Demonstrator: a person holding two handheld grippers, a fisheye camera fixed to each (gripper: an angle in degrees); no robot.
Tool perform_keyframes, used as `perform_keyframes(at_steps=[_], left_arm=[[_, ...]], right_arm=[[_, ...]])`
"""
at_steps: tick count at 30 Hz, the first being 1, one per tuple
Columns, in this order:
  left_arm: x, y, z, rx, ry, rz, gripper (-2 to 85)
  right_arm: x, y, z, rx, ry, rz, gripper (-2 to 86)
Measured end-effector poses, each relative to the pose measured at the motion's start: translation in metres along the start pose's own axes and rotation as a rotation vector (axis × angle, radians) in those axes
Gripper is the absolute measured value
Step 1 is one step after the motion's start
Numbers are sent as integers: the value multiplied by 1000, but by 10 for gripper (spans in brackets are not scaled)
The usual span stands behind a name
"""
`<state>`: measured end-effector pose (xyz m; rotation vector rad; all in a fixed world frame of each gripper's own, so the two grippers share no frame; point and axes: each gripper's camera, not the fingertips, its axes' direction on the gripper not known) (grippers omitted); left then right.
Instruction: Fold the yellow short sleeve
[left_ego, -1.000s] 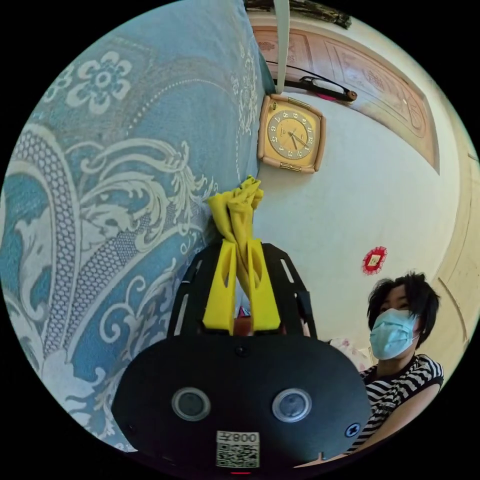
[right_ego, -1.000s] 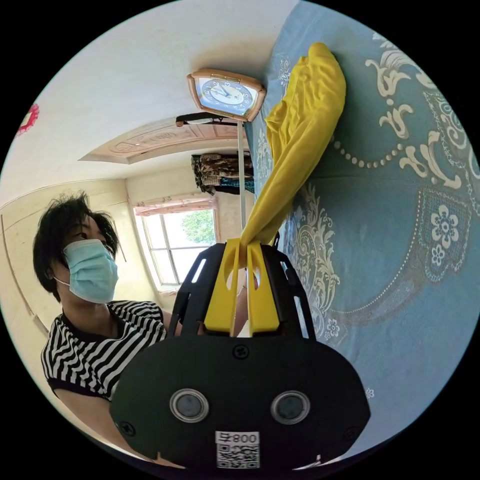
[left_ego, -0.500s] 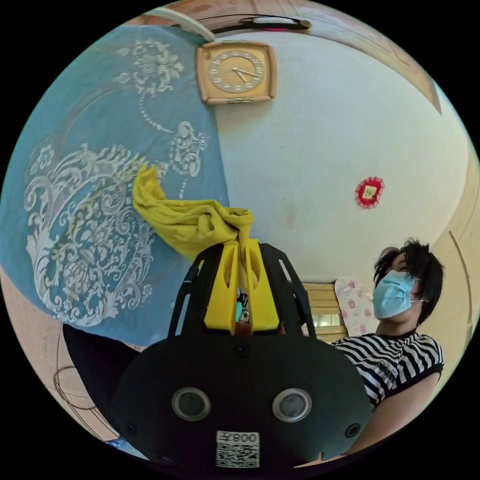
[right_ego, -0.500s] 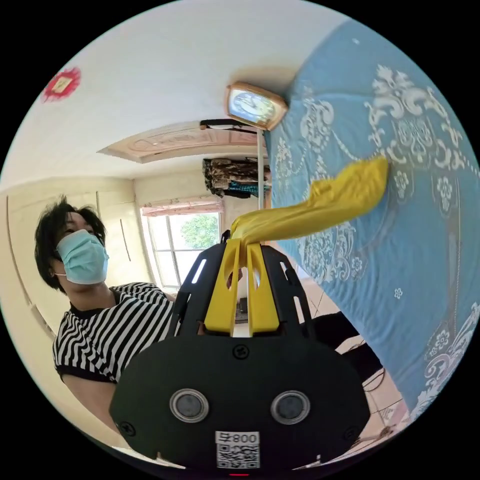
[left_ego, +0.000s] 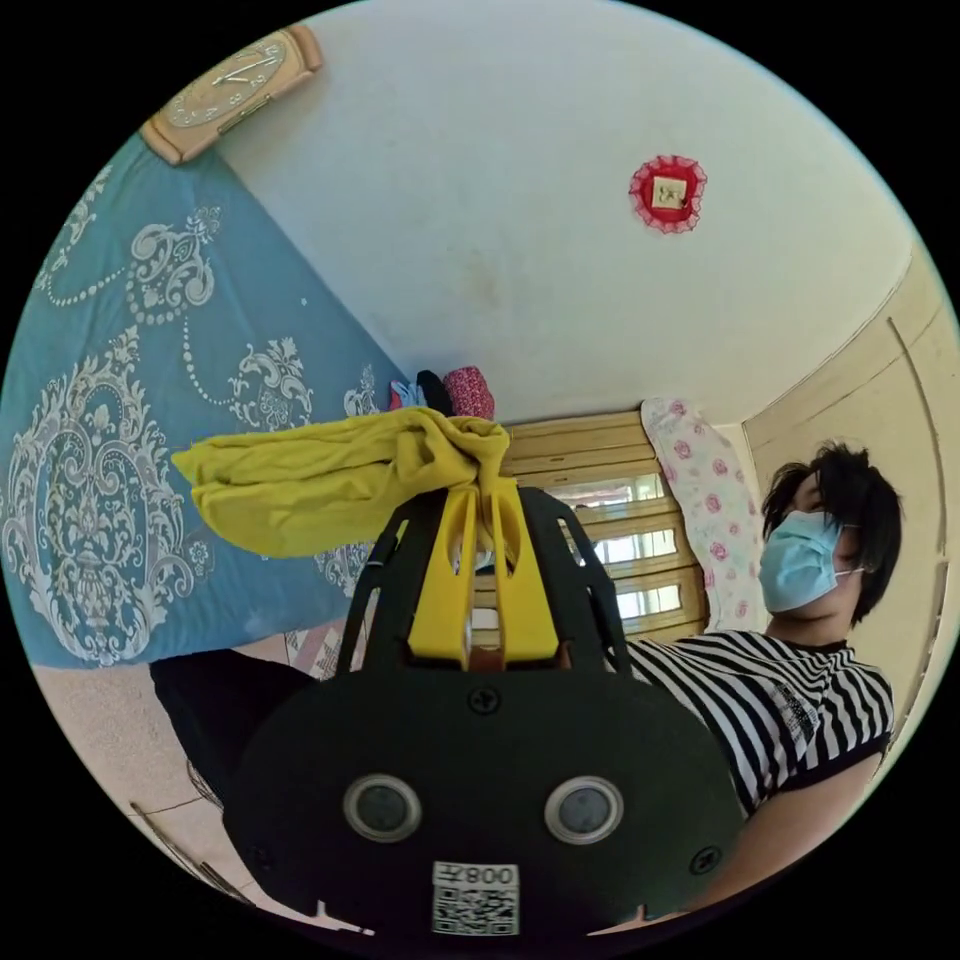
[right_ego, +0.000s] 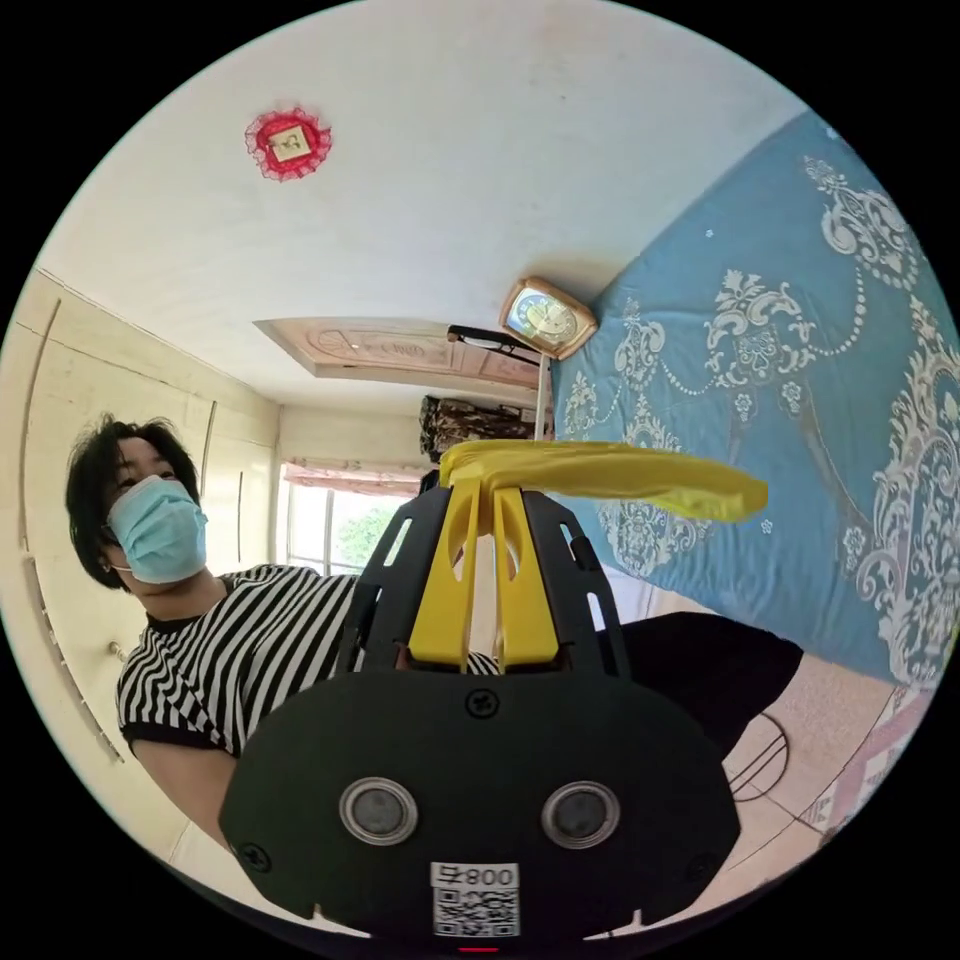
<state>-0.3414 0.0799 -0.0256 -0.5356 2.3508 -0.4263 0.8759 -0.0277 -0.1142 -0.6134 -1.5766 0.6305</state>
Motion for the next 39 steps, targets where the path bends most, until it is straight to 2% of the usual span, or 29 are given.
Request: perform_keyframes(at_steps=[4,13,19,26,34,39], left_arm=[[-30,12,65,-115,85,-42,32],[-98,25,219,-407,100,-58,33],[-148,37,329,-523,108,-39,33],[-199,43,454,-480,104,36,34],[-228,53,606,-277,79,241,35],[-289,80,686,-265,-4,230,33]], right_arm=[[-15,73,-47,112,17,50,16],[-37,209,-149,346,64,122,16],[-39,260,-230,443,75,139,17],[-34,249,-355,439,78,56,17],[-63,172,-548,307,130,-195,18],[-47,159,-629,236,202,-165,19]])
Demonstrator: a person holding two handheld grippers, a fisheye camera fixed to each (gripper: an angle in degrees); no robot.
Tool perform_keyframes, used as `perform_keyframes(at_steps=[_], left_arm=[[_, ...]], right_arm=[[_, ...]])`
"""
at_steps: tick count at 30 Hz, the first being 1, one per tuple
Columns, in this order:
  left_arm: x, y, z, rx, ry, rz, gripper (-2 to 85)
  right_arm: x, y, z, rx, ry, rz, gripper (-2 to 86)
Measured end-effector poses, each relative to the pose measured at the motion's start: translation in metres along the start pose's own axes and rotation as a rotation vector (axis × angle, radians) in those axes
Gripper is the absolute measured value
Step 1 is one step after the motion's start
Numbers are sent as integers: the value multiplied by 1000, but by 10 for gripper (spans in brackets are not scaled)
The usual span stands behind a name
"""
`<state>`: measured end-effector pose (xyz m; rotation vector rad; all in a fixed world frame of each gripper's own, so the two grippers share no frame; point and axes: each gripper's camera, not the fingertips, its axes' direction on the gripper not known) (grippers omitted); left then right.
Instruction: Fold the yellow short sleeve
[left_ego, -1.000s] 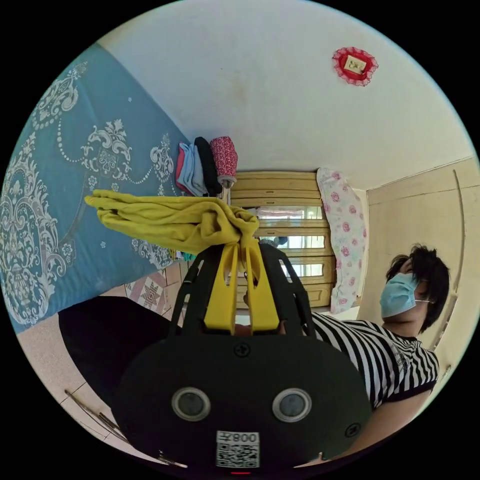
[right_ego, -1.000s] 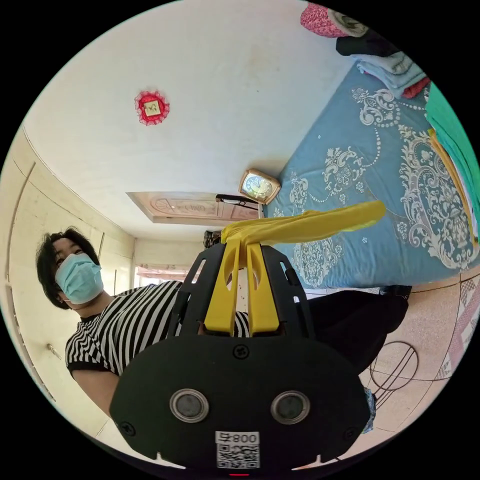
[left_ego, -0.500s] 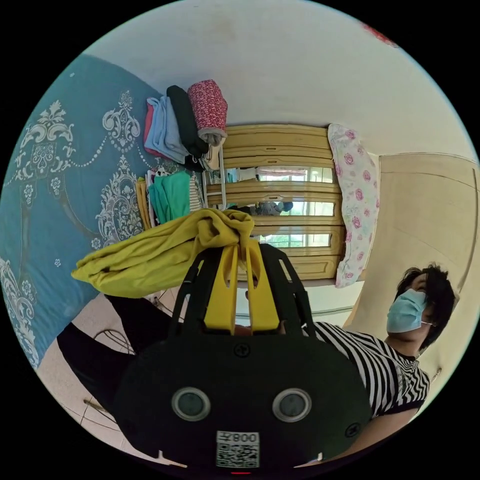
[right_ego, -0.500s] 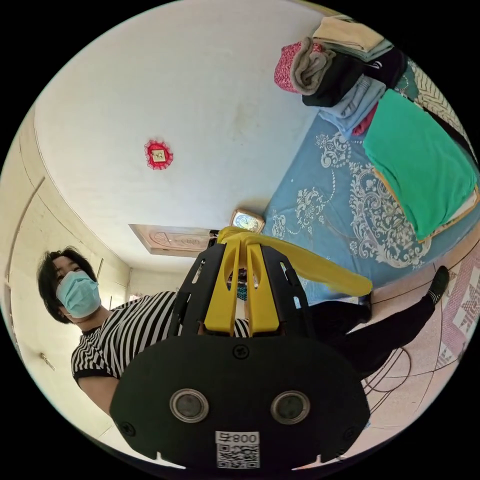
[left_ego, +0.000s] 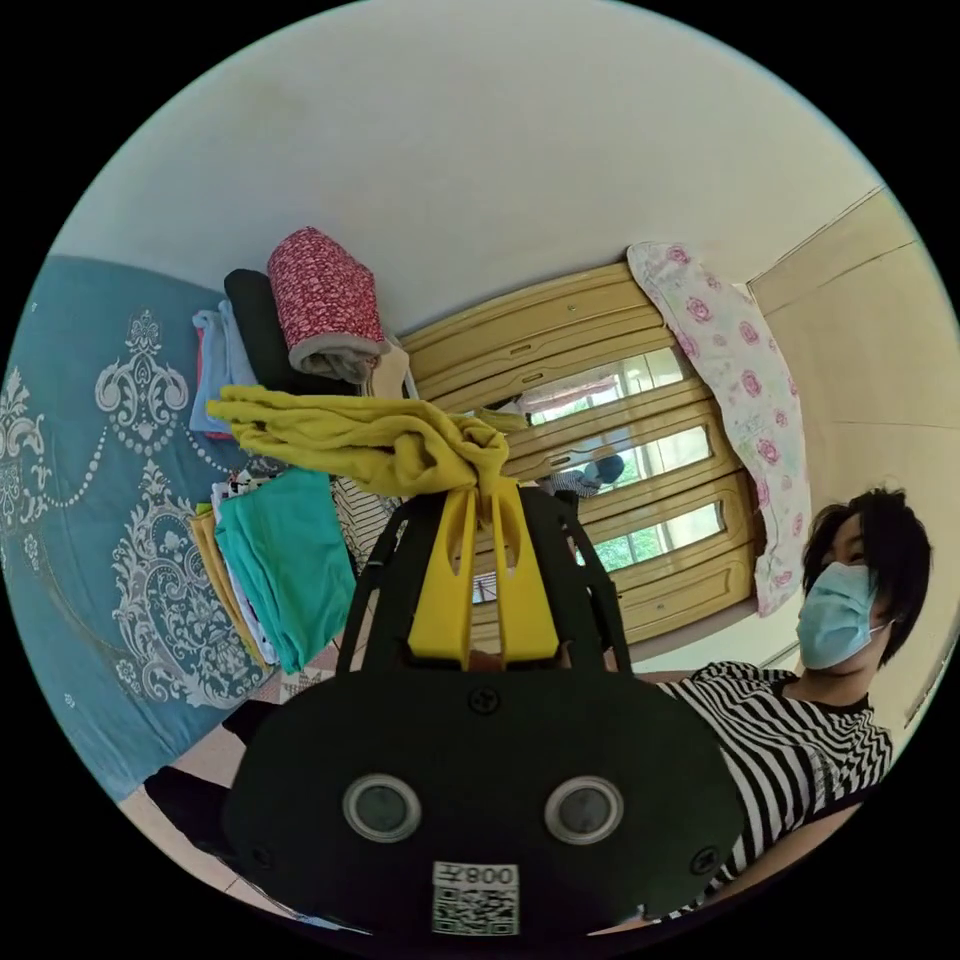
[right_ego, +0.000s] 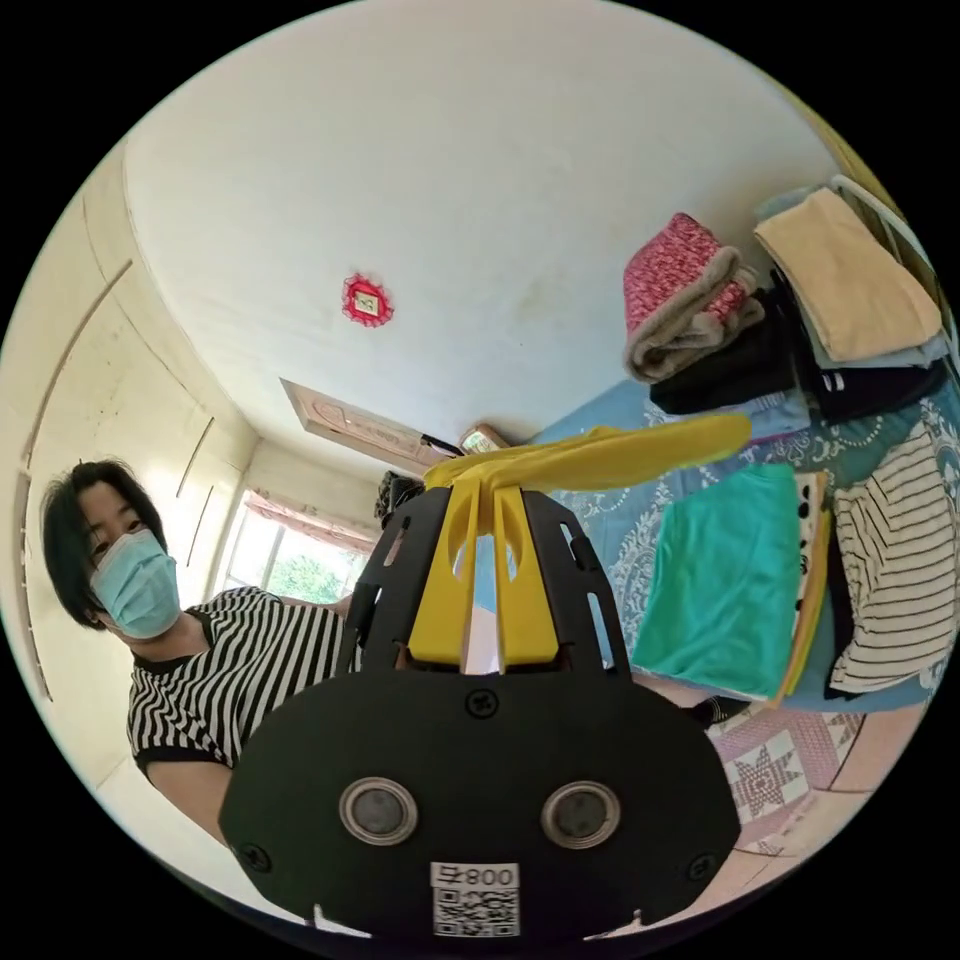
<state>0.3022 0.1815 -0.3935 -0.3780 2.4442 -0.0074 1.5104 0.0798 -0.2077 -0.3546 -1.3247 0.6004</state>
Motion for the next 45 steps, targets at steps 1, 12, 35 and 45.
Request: perform_keyframes(at_steps=[1,12,35,45], left_arm=[[-23,10,23,-22,-22,-28,32],[-270,125,185,-314,-206,-483,23],[-498,224,266,-567,-358,-608,12],[-585,191,344,-673,-454,-451,3]], right_arm=[[19,1,-13,-18,19,43,19],[195,55,-87,-167,53,586,22],[257,19,-235,38,108,718,10],[246,-59,-201,-310,312,575,3]])
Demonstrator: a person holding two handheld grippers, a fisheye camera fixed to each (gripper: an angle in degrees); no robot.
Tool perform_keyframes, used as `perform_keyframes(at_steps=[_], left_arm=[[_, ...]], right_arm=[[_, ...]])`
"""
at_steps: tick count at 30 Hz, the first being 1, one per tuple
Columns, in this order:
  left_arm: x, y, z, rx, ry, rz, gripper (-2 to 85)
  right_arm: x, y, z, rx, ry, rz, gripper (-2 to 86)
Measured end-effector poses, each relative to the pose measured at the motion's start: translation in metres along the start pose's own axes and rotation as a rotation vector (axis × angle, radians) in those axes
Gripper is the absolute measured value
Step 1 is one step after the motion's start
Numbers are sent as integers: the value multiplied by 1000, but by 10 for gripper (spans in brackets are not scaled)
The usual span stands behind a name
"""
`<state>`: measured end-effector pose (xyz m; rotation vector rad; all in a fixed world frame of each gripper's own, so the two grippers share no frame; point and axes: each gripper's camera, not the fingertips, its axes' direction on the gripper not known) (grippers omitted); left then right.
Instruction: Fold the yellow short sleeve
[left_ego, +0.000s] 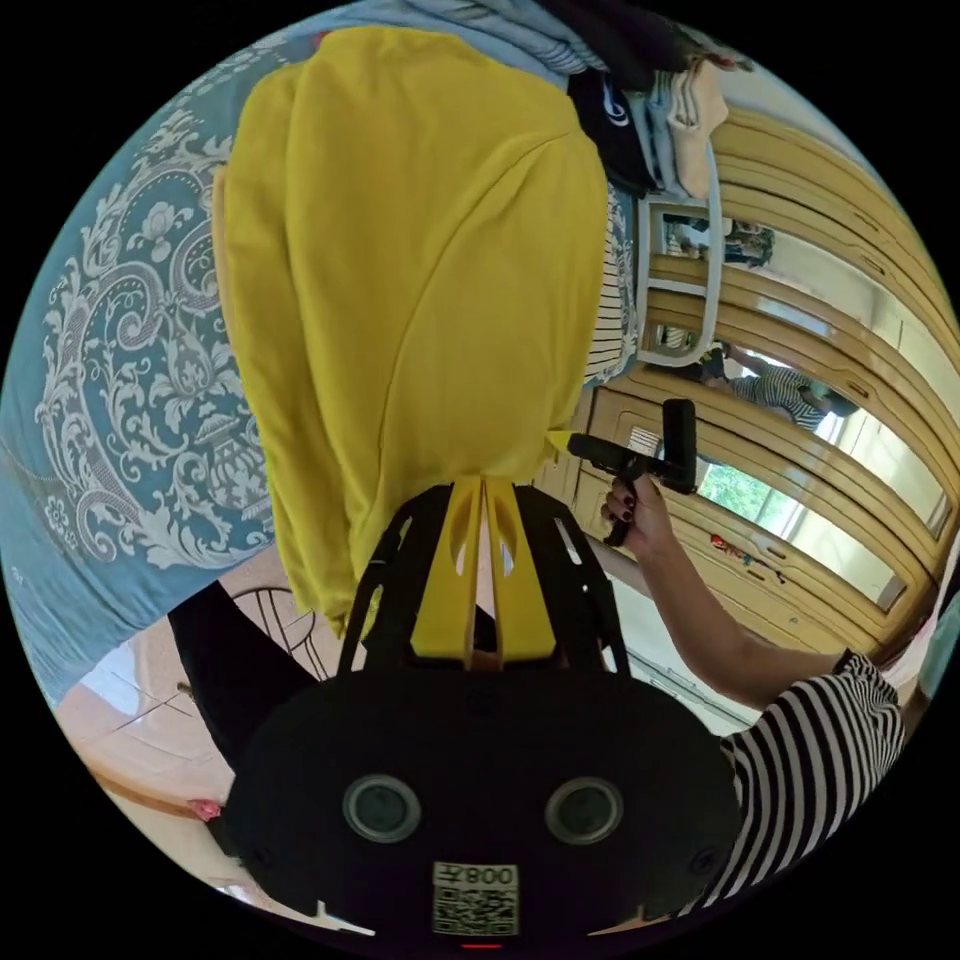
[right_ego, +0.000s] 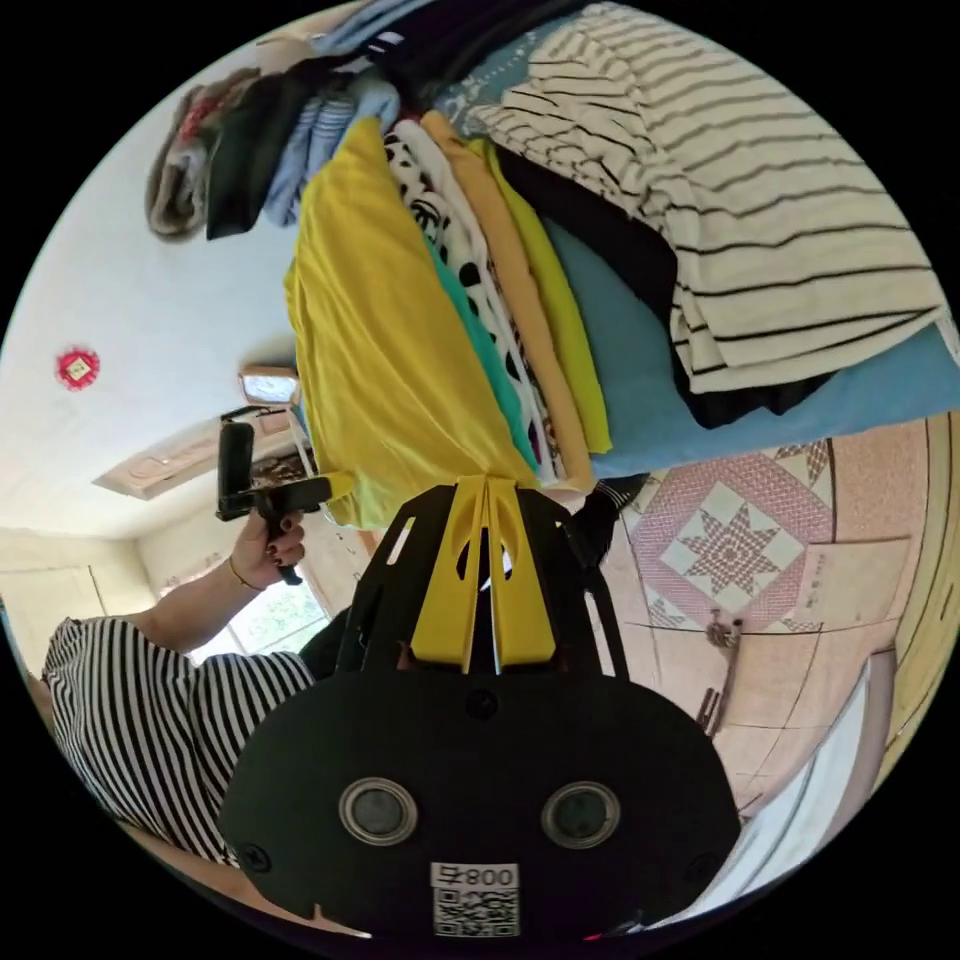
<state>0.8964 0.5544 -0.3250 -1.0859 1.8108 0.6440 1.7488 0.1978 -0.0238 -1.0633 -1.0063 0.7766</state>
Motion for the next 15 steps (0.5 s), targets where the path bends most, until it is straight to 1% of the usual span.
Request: perform_keyframes(at_steps=[3,7,10,12,15], left_arm=[[-12,-9,10,-15,-17,6,3],[-14,-3,7,3,31,118,3],[-20,-2,6,20,57,138,3],[-23,-3,5,30,74,135,2],[-26,-4,4,58,106,147,2]], right_arm=[[-5,8,-38,110,-15,10,7],[-24,-2,-95,272,77,-17,32],[-42,-43,-116,329,185,-34,68],[-56,-74,-121,336,221,-47,82],[-83,-119,-122,338,325,-85,86]])
